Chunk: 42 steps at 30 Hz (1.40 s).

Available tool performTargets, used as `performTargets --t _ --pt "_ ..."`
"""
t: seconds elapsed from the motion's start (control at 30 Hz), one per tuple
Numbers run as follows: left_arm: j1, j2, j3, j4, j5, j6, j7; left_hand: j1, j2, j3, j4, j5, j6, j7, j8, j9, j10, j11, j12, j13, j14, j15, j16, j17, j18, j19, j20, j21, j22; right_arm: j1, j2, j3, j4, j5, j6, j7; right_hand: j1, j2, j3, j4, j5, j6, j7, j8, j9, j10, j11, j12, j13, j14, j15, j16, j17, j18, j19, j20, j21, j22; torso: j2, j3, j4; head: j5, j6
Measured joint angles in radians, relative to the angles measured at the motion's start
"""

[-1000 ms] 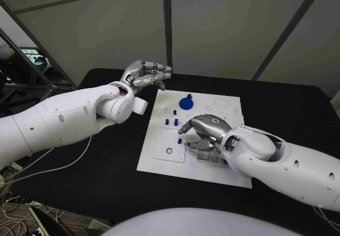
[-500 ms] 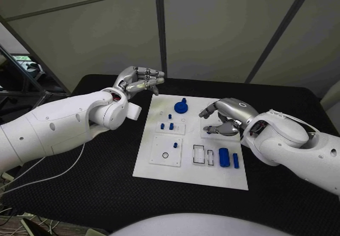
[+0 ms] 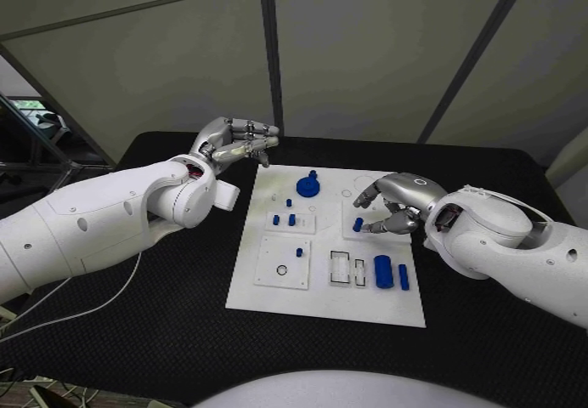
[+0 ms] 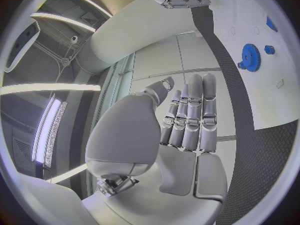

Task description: Assemble the parts on the task board

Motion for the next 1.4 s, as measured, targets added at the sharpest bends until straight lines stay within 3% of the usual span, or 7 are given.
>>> performTargets --t 0.2,0.33,0.5,1.1,1.23,1.27,1.4 --pt "0.000 0.000 0.000 0.000 0.000 0.000 0.000 0.000 0.000 0.000 0.000 0.000 0.000 0.000 0.000 0.000 0.000 0.000 0.000 0.000 0.000 0.000 0.000 0.000 0.000 0.000 0.000 0.000 0.000 0.000 0.017 0.000 -0.016 -0.007 0.027 -0.002 0.027 0.027 0.010 0.010 -0.002 0.028 0.010 0.013 0.004 0.037 -0.014 0.031 0.001 0.000 0.000 0.004 0.003 0.000 0.010 -0.010 0.010 0.017 0.000 0.0000 0.0002 0.001 -0.002" --pt "0.000 -0.001 0.000 0.000 0.000 0.001 0.000 0.000 0.000 0.000 0.000 0.000 0.000 0.000 0.000 0.000 0.000 0.000 0.000 0.000 0.000 0.000 0.000 0.000 0.000 0.000 0.000 0.000 0.000 0.000 0.025 0.000 -0.023 -0.009 0.039 -0.003 0.049 0.049 0.045 0.016 -0.030 0.076 0.016 0.026 0.009 0.105 -0.022 0.048 0.001 0.000 -0.008 0.017 0.015 0.000 0.049 -0.016 0.048 0.066 -0.001 -0.0005 0.0016 0.001 -0.002" --pt "0.000 -0.001 0.000 -0.001 0.000 0.001 0.000 0.000 0.000 0.000 0.000 0.000 0.000 0.000 0.000 0.000 0.000 0.000 0.000 0.000 0.000 0.000 0.000 0.000 0.000 0.000 0.000 0.000 0.000 0.000 0.035 0.000 -0.029 -0.009 0.057 -0.003 0.067 0.067 0.104 0.024 -0.049 0.134 0.008 0.035 0.011 0.198 -0.039 0.041 0.000 0.002 -0.021 0.040 0.049 0.000 0.080 -0.033 0.089 0.121 -0.001 -0.0005 0.0016 0.005 -0.003" --pt "0.000 -0.001 0.000 -0.002 0.000 0.001 -0.002 0.005 0.005 -0.003 0.003 0.000 0.000 0.000 0.000 0.000 0.000 0.000 0.007 0.000 0.000 0.000 0.000 -0.001 0.000 0.000 0.000 0.000 -0.001 0.000 0.054 -0.001 -0.048 -0.011 0.106 -0.008 0.076 0.052 0.183 0.030 -0.049 0.164 0.002 0.030 0.006 0.258 -0.047 -0.030 0.000 0.000 -0.025 0.055 0.066 0.000 0.090 -0.035 0.105 0.145 -0.001 0.0000 0.0002 0.008 -0.007" --pt "0.000 -0.001 0.000 -0.003 0.000 0.001 -0.002 0.005 0.005 -0.003 0.003 0.000 0.000 0.000 0.000 0.000 0.000 0.000 0.007 0.000 0.000 0.000 0.000 -0.001 0.000 0.000 0.000 0.000 -0.001 0.000 0.055 -0.001 -0.047 -0.012 0.103 -0.008 0.080 0.048 0.205 0.023 -0.049 0.188 -0.001 0.027 0.005 0.283 -0.053 -0.034 0.002 0.002 -0.031 0.064 0.075 -0.002 0.094 -0.039 0.116 0.157 -0.001 0.0000 -0.0010 0.008 -0.007" --pt "0.000 -0.001 0.000 -0.003 0.000 0.001 -0.002 0.005 0.005 -0.003 0.003 0.000 0.000 0.000 0.000 0.000 0.000 0.000 0.007 0.000 0.000 0.000 0.000 -0.001 0.000 0.000 0.000 0.000 -0.001 0.000 0.055 -0.002 -0.045 -0.013 0.100 -0.008 0.080 0.048 0.212 0.020 -0.051 0.191 -0.003 0.030 0.005 0.290 -0.053 -0.035 0.002 0.000 -0.033 0.067 0.078 -0.016 0.096 -0.041 0.119 0.162 -0.001 0.0000 -0.0011 0.008 -0.007" --pt "0.000 -0.001 0.000 -0.004 0.000 0.001 -0.002 0.005 0.005 -0.003 0.003 0.000 0.000 0.000 0.000 0.000 0.000 0.000 0.007 0.000 0.000 0.000 0.000 -0.001 0.000 0.000 0.000 -0.004 -0.001 -0.001 0.048 -0.002 -0.027 -0.016 0.072 -0.008 0.081 0.049 0.240 0.006 -0.061 0.210 -0.005 0.036 0.006 0.308 -0.057 -0.042 0.008 0.003 -0.035 0.075 0.090 -0.017 0.106 -0.045 0.132 0.180 -0.001 0.0006 -0.0012 0.007 -0.005"
